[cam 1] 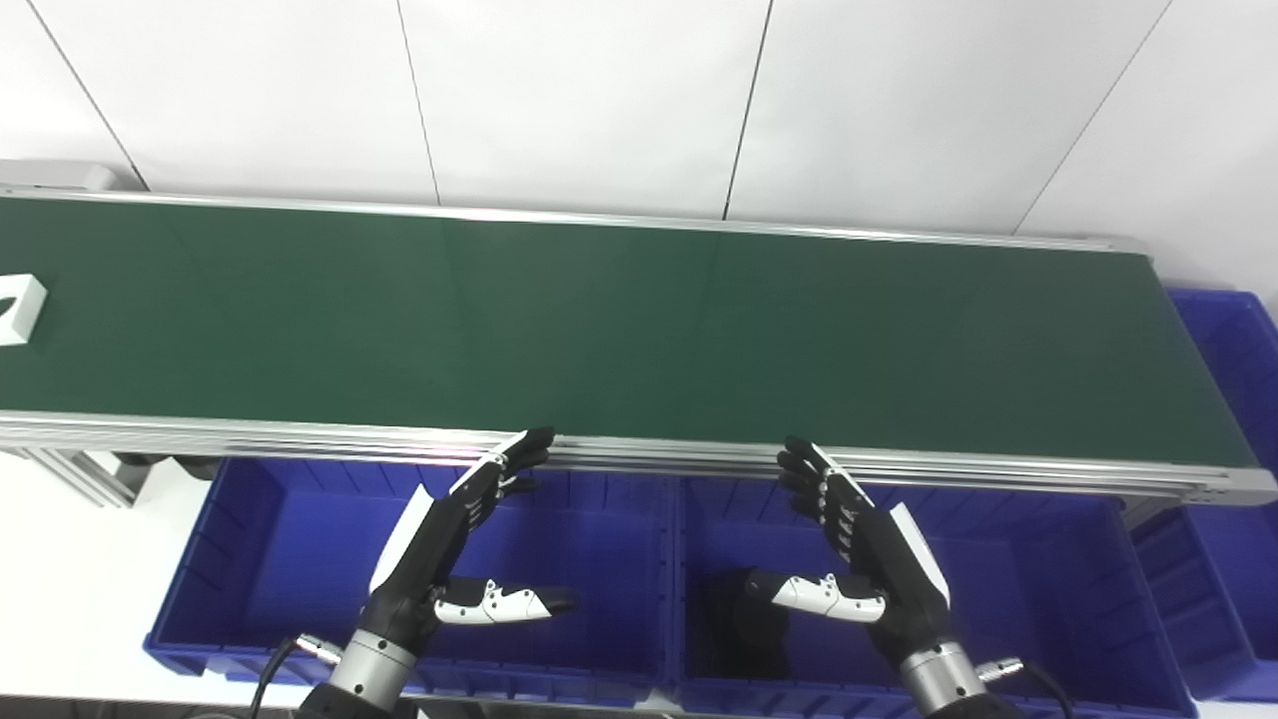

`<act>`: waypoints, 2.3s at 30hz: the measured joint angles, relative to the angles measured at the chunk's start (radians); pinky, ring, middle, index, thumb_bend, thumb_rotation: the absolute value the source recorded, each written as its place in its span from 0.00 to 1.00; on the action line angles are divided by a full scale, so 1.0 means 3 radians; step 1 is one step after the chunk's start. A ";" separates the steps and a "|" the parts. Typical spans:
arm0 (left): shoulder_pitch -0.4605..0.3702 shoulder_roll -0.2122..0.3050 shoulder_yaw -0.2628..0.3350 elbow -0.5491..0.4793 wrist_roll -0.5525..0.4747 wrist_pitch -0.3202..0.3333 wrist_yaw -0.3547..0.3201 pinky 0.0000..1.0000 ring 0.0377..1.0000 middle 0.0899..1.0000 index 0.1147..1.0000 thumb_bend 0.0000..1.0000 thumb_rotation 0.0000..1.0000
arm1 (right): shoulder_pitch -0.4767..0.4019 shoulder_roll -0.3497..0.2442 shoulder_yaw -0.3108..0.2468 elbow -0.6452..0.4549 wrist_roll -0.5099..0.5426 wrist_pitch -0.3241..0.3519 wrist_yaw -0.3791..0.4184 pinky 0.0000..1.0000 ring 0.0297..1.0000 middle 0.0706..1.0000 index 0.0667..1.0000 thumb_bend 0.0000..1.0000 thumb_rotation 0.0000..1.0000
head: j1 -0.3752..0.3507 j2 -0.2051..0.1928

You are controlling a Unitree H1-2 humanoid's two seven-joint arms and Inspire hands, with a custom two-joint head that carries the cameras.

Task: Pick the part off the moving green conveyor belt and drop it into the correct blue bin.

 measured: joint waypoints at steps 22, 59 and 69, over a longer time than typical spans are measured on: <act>-0.0002 -0.0287 -0.0258 0.0317 0.0382 -0.0117 0.0284 0.82 0.87 0.87 0.86 0.94 0.37 | 0.0010 -0.0290 -0.0162 0.0378 0.0293 -0.0607 0.0117 0.92 0.92 0.93 0.94 0.85 0.18 | 0.1682 -0.0618; -0.0268 -0.0017 -0.0820 0.0793 0.0359 -0.0128 0.0975 0.75 0.83 0.84 0.81 0.96 0.33 | -0.0098 -0.0284 -0.0171 0.0918 0.0393 -0.1007 0.0217 0.90 0.93 0.94 0.93 0.92 0.00 | 0.1549 -0.1263; -0.0272 -0.0014 -0.0796 0.0740 0.0085 -0.0128 0.1000 0.74 0.84 0.84 0.80 1.00 0.33 | -0.0115 -0.0262 -0.0170 0.0939 0.0387 -0.1013 0.0218 0.87 0.90 0.92 0.90 0.94 0.00 | 0.1529 -0.1283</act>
